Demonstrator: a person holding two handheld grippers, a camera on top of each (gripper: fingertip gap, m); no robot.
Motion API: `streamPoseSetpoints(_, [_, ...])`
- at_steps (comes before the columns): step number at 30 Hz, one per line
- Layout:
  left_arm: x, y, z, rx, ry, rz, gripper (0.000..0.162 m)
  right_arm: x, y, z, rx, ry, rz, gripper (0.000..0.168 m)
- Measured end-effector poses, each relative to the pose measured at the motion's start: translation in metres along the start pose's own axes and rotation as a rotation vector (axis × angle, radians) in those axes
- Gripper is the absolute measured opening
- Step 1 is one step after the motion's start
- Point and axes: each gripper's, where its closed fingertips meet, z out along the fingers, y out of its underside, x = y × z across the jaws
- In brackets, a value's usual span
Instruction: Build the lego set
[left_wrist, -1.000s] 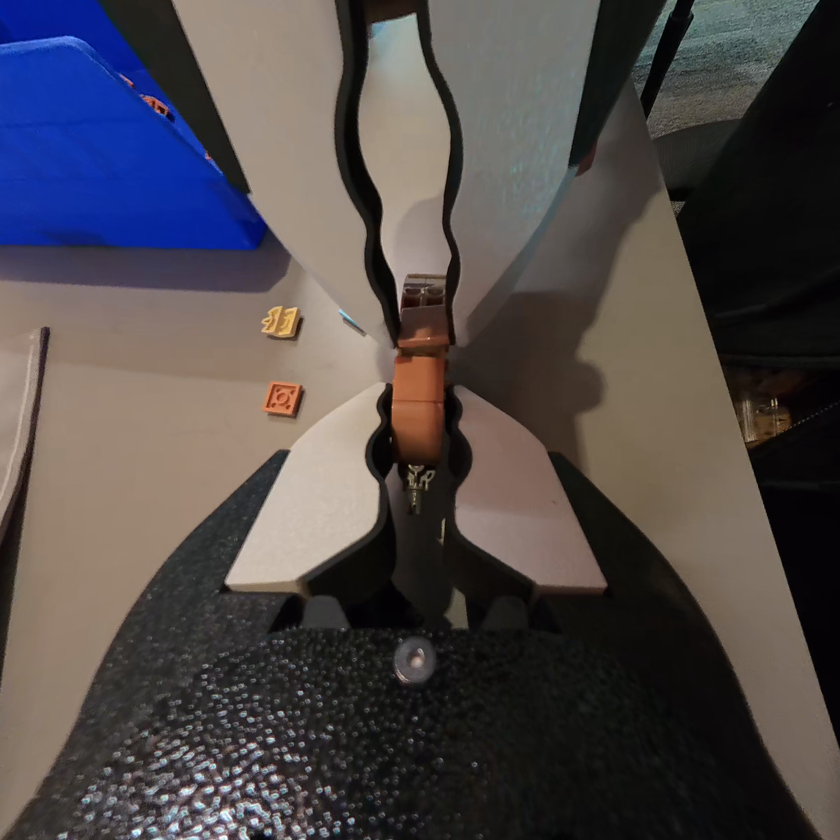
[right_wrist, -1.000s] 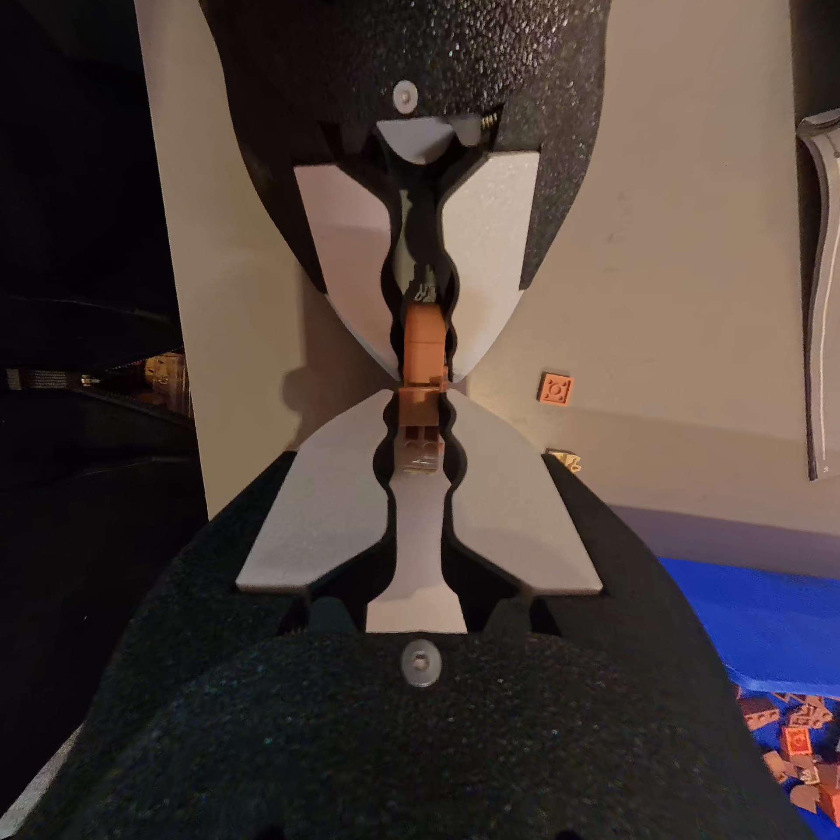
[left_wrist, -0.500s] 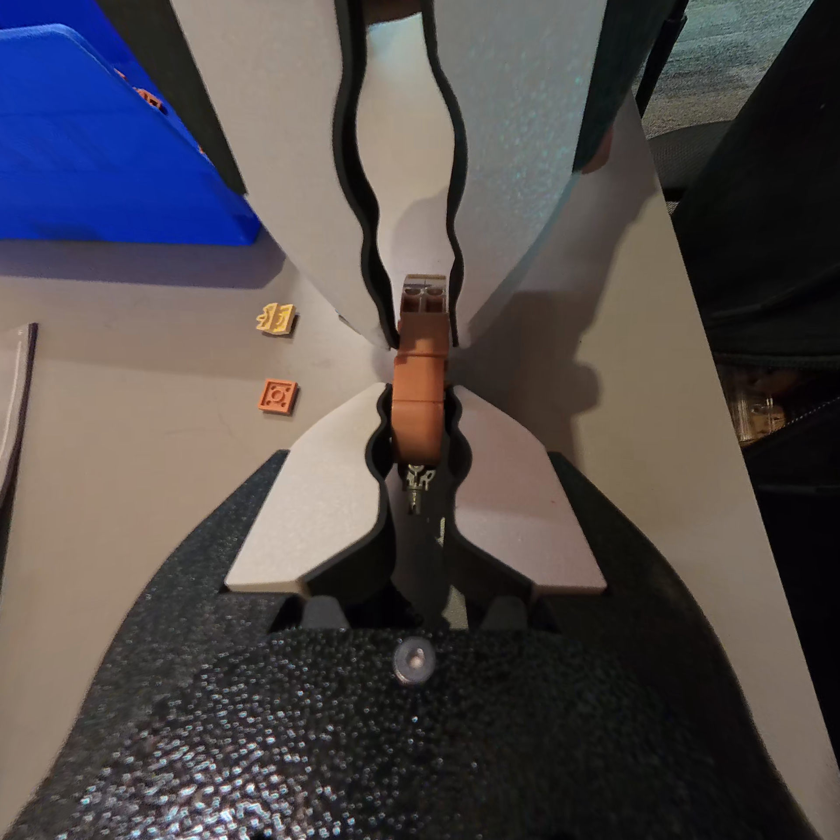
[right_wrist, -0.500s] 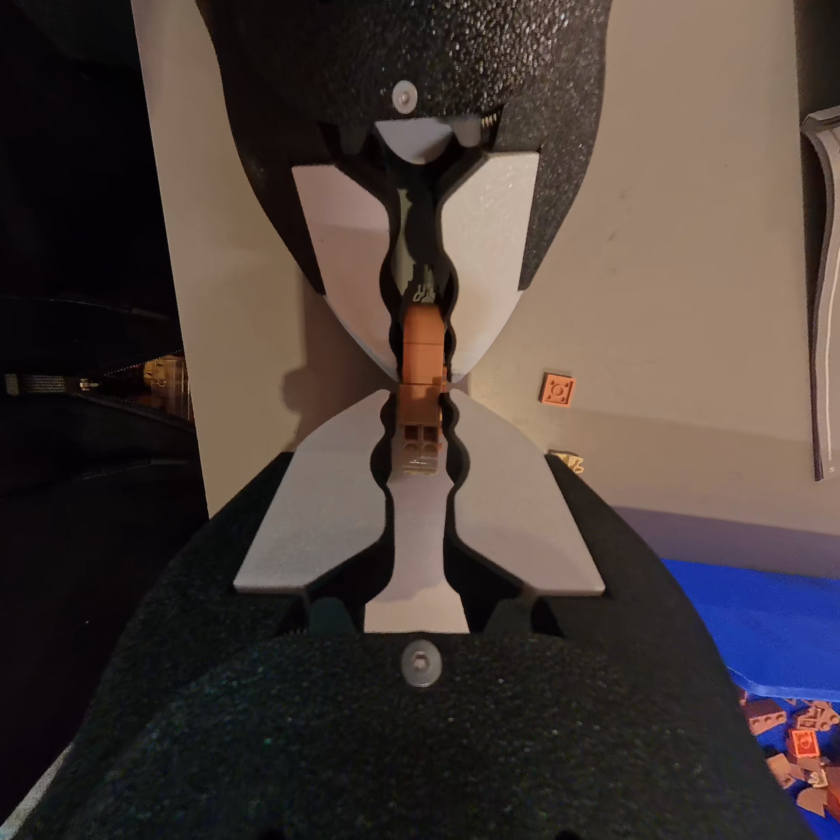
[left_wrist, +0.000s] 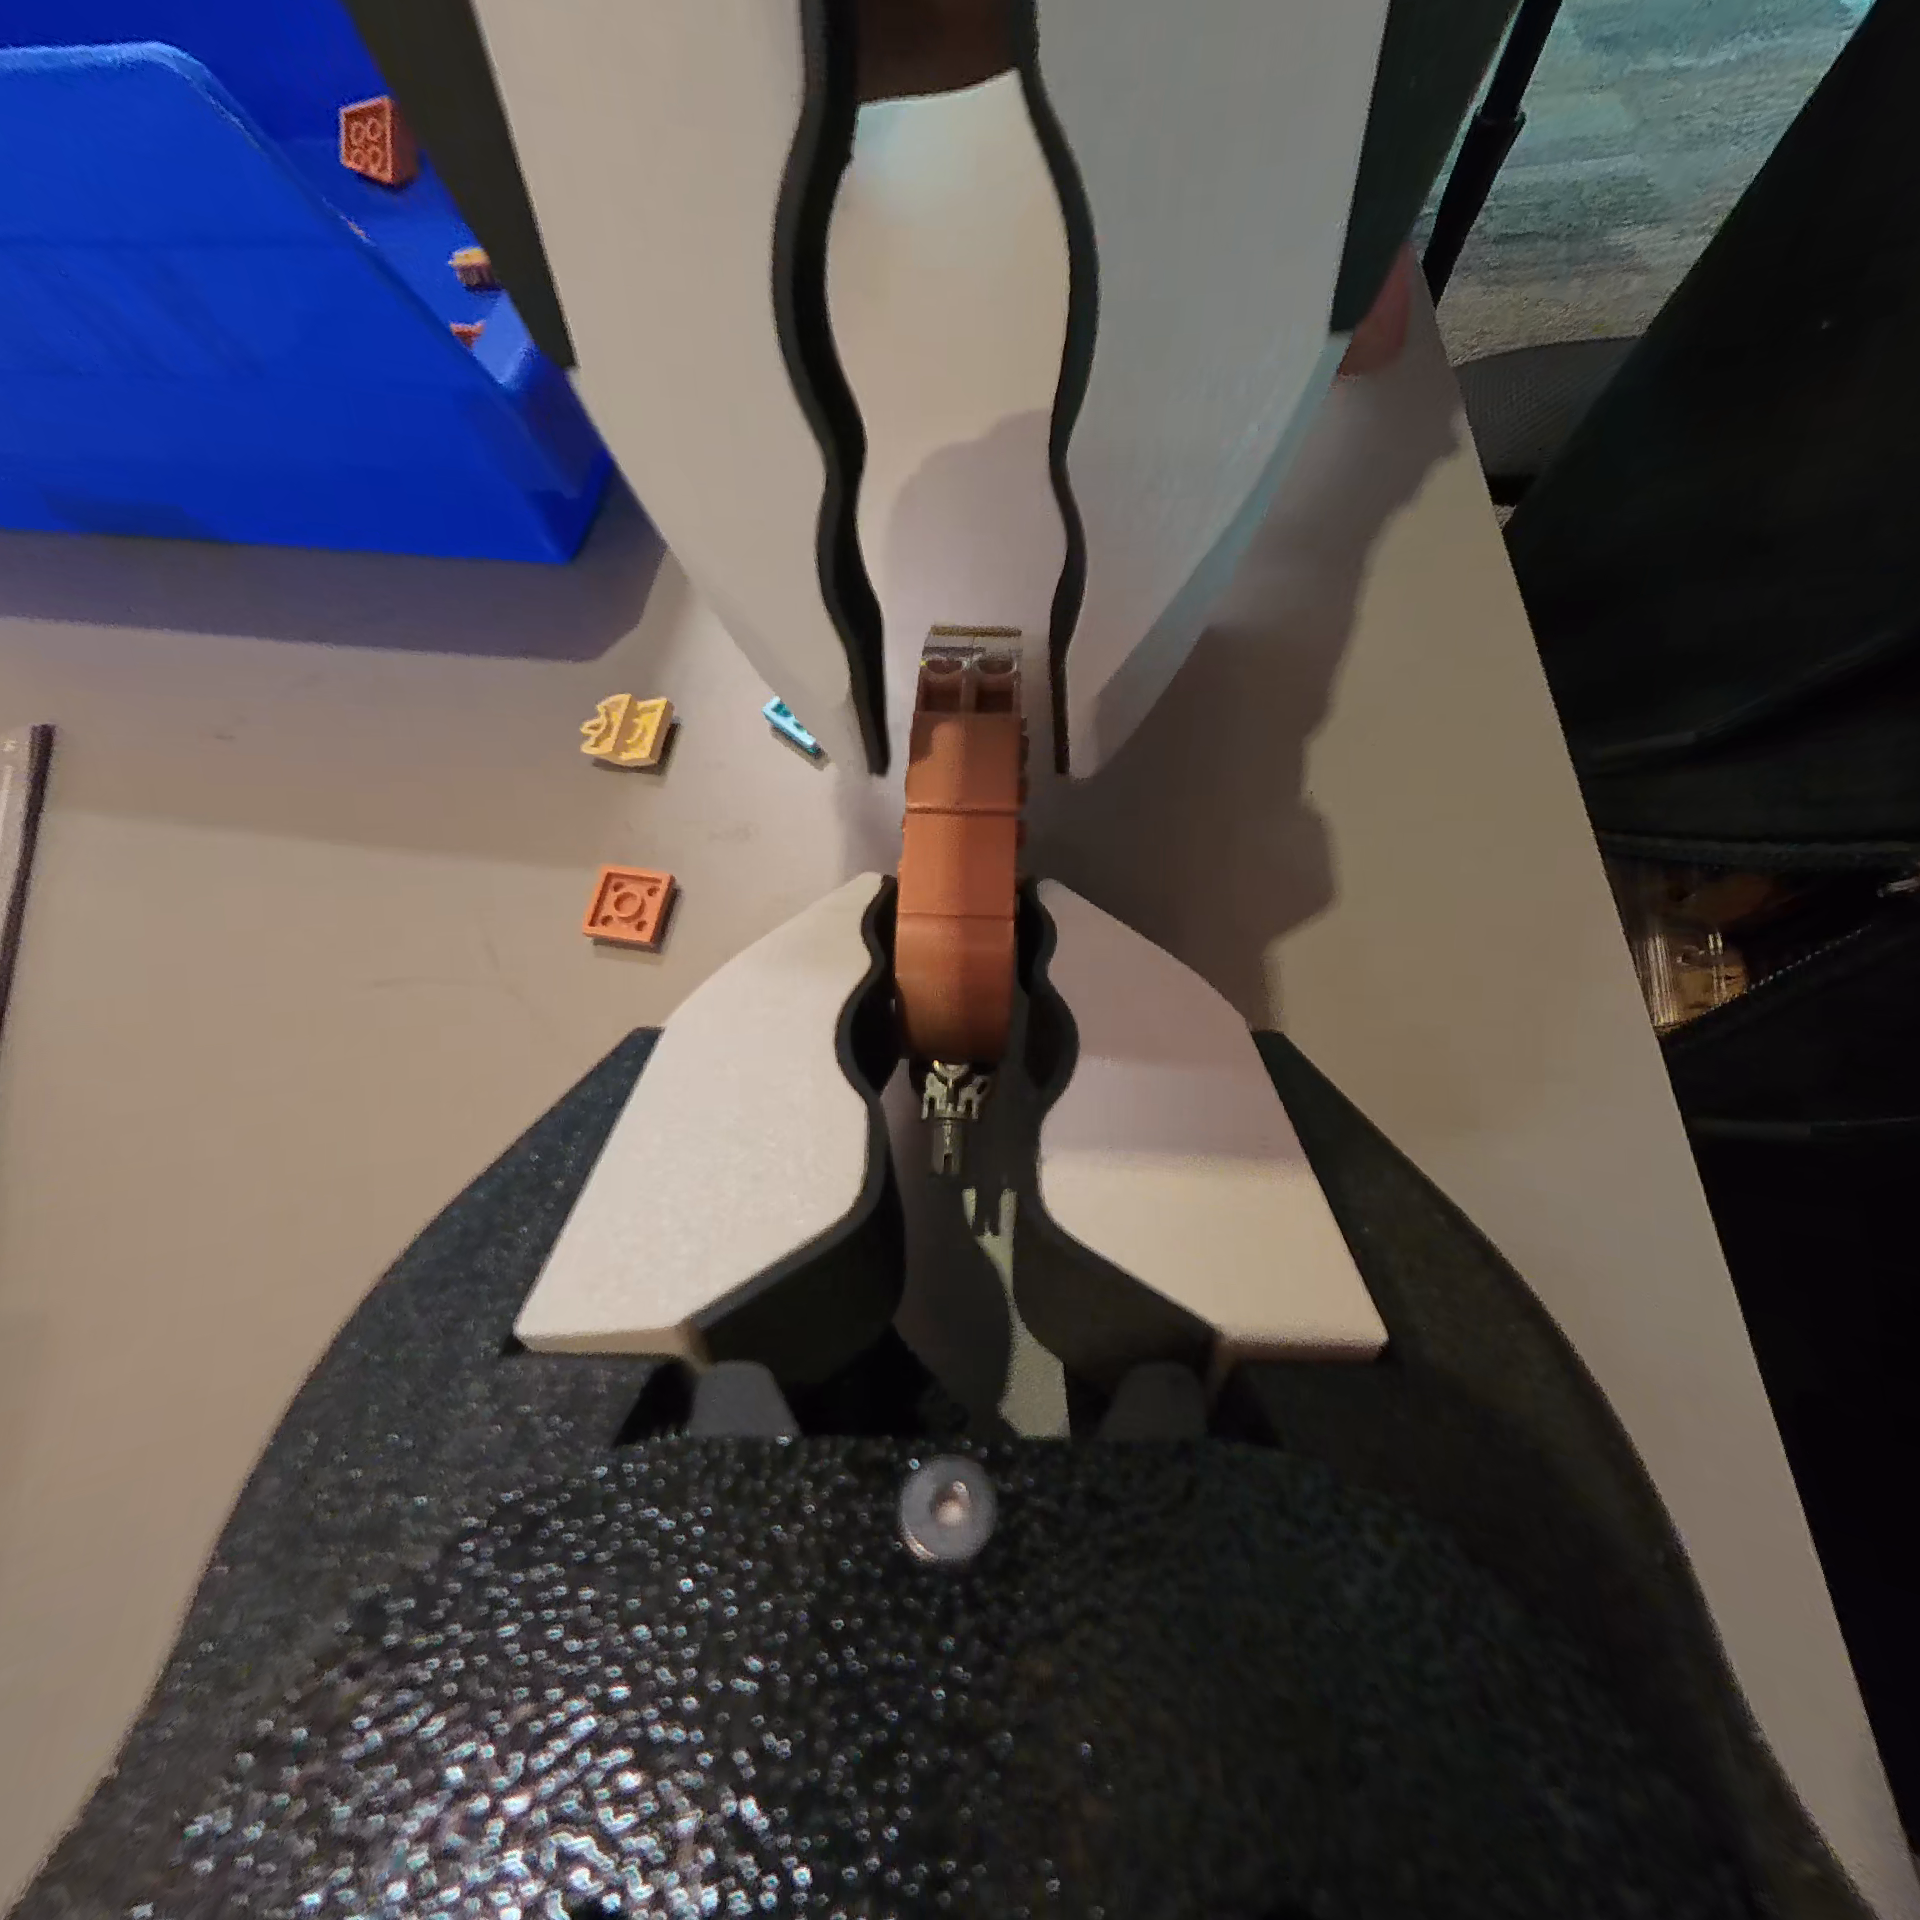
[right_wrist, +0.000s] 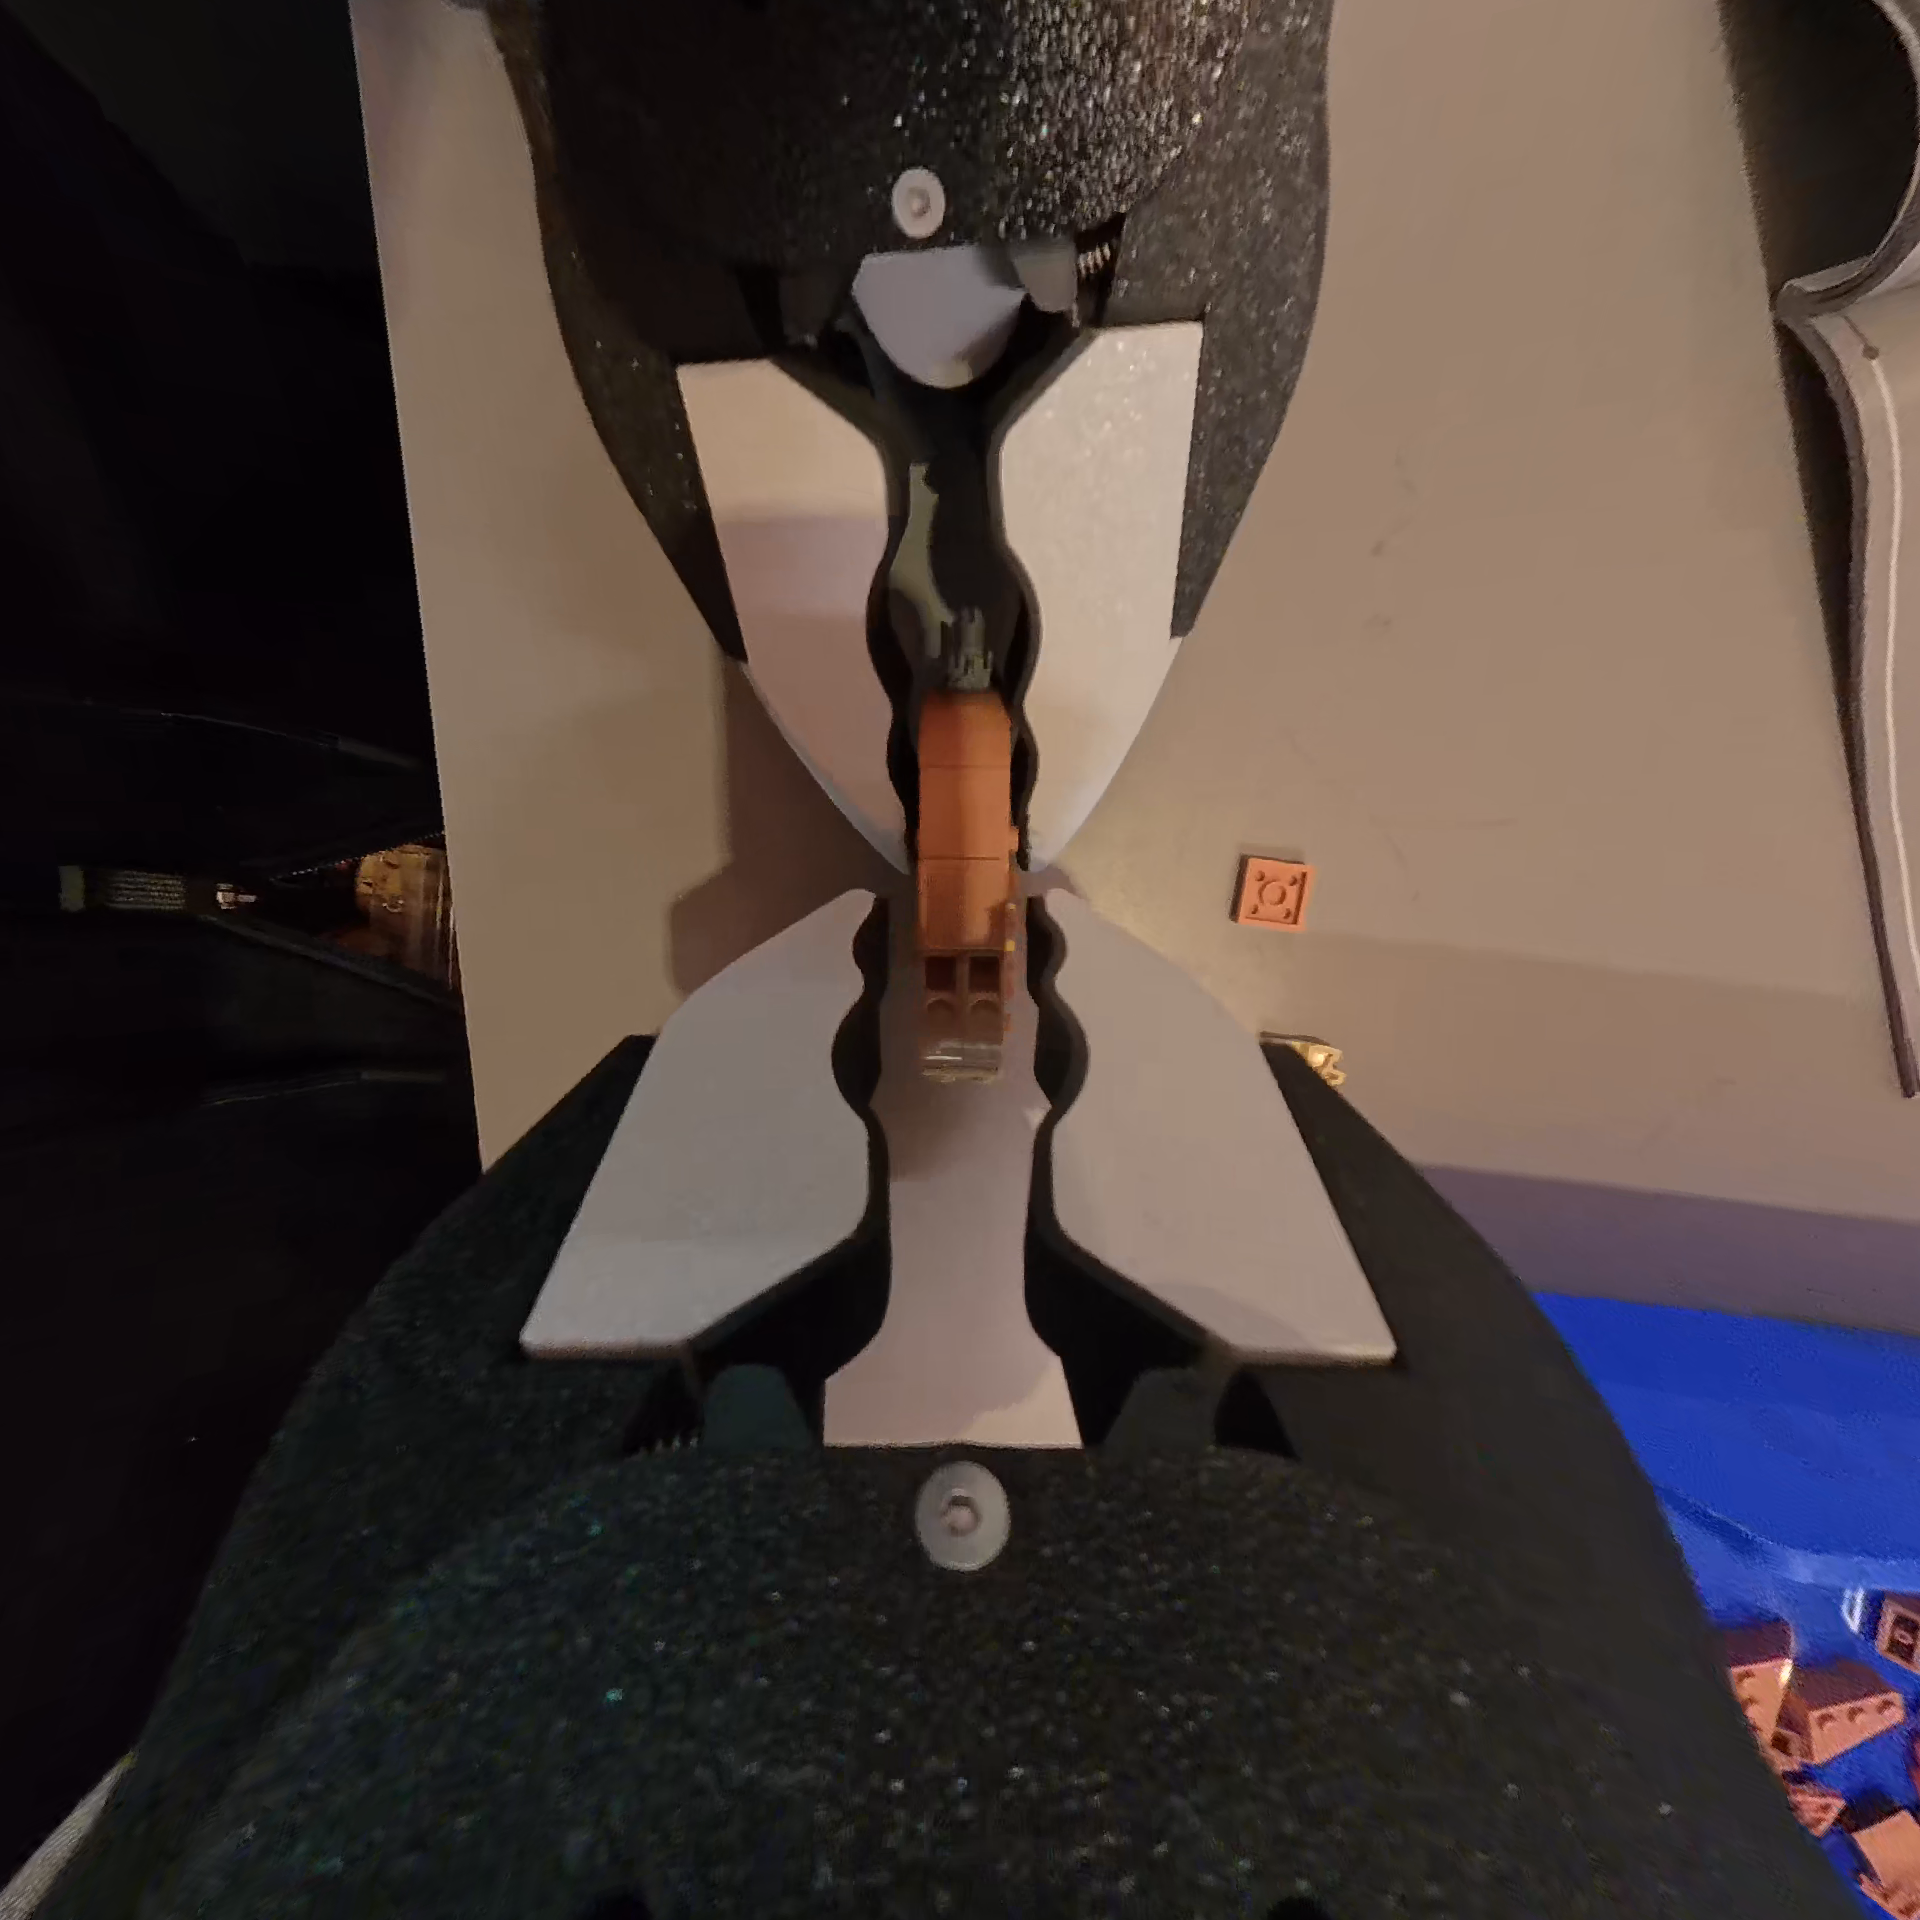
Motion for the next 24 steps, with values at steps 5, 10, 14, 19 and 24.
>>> streamPoseSetpoints(5, [-0.006, 0.000, -0.006, 0.019, 0.000, -0.045, 0.020, 0.005, 0.001, -0.011, 0.109, 0.085, -0.136, 0.032])
streamPoseSetpoints(10, [-0.015, 0.002, -0.014, 0.036, 0.010, -0.104, 0.020, 0.008, 0.009, -0.017, 0.235, 0.236, -0.328, 0.045])
streamPoseSetpoints(14, [-0.026, 0.002, -0.018, 0.052, -0.012, -0.147, 0.020, 0.019, 0.010, -0.023, 0.326, 0.401, -0.394, 0.051])
streamPoseSetpoints(19, [-0.034, 0.001, -0.021, 0.047, -0.055, -0.185, 0.020, 0.032, -0.003, -0.030, 0.376, 0.683, -0.470, 0.053])
streamPoseSetpoints(24, [-0.040, 0.000, -0.027, 0.028, -0.090, -0.247, 0.021, 0.039, -0.008, -0.015, 0.276, 0.871, -0.596, 0.059])
